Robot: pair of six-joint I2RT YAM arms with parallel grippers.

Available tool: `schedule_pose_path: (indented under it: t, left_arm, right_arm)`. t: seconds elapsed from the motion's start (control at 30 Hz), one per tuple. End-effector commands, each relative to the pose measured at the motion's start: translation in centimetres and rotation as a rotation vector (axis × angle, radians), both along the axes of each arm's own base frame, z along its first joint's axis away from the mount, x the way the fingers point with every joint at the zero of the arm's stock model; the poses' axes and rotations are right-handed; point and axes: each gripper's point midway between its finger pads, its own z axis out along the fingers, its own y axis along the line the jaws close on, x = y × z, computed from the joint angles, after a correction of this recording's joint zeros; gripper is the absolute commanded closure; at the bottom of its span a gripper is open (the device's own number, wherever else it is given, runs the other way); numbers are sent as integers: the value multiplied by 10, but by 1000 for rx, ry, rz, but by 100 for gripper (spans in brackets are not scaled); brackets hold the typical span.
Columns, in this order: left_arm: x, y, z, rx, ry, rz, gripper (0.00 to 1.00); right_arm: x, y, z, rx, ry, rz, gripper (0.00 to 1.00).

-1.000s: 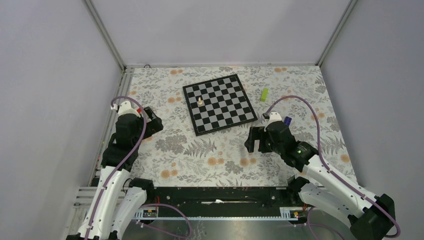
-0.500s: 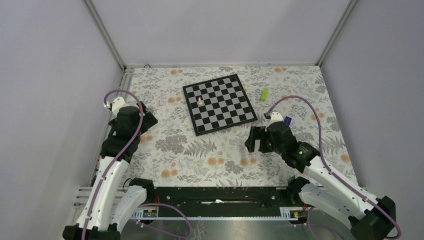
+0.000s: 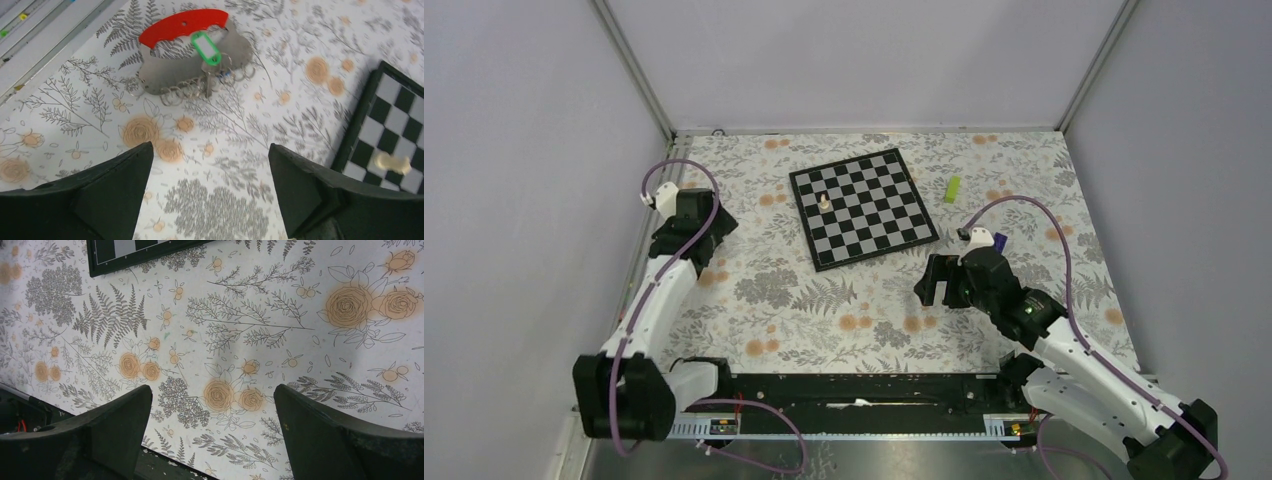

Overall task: Remove the keys from the keyring
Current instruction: Pick up the keyring from the center of the board.

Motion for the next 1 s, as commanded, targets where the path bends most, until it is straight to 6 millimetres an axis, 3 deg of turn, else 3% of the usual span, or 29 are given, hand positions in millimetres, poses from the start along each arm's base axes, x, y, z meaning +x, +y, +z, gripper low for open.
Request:
schedule_pose_path:
  t: [0.0, 0.27, 0.73, 0.97]
  left_arm:
    - [38, 18, -3, -58, -73, 98, 8]
    - [62, 49, -48, -185, -5, 196, 29]
    - [114, 64, -72, -219, 34, 226, 38]
    - [126, 64, -91, -257, 113, 247, 42]
  right_arm:
    - [-4, 4, 4, 45, 8, -3, 0]
    - [-9, 1, 0, 42, 20, -7, 0]
    - [-7, -3, -9, 20, 38, -37, 0]
    - [-6, 2, -19, 43, 67, -48, 0]
